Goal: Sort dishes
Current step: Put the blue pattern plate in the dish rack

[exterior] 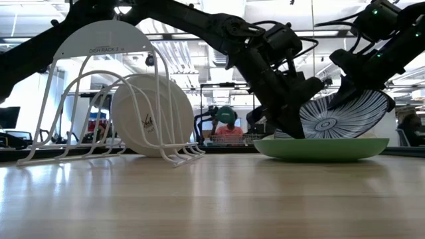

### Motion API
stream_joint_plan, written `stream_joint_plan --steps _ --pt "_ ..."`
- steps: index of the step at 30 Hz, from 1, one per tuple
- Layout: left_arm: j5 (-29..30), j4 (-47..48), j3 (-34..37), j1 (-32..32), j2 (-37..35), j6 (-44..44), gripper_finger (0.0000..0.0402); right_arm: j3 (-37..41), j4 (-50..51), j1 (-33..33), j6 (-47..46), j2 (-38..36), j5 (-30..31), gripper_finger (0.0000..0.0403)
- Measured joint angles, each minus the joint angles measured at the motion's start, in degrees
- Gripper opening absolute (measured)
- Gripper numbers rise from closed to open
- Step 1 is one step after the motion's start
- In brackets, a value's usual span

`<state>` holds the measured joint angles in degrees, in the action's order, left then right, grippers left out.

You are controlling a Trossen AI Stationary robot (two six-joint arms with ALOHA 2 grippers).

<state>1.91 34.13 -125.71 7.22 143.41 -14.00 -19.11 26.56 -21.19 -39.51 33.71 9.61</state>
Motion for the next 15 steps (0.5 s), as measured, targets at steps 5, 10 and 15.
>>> stream_joint_plan --steps 5,10,15 --pt "-0.1 0.3 0.0 0.1 -0.7 0.0 0.0000 0.0 0.5 0.0 0.2 -0.8 -0.6 0.0007" --pt "-0.4 0.4 -0.1 0.0 -1.0 0.0 0.0000 0.0 1.7 0.0 0.5 -3.2 -0.4 0.0006" --pt "-0.4 -0.3 -0.1 0.0 -1.9 0.0 0.0000 0.1 2.8 0.0 0.6 -5.5 0.2 0.0005"
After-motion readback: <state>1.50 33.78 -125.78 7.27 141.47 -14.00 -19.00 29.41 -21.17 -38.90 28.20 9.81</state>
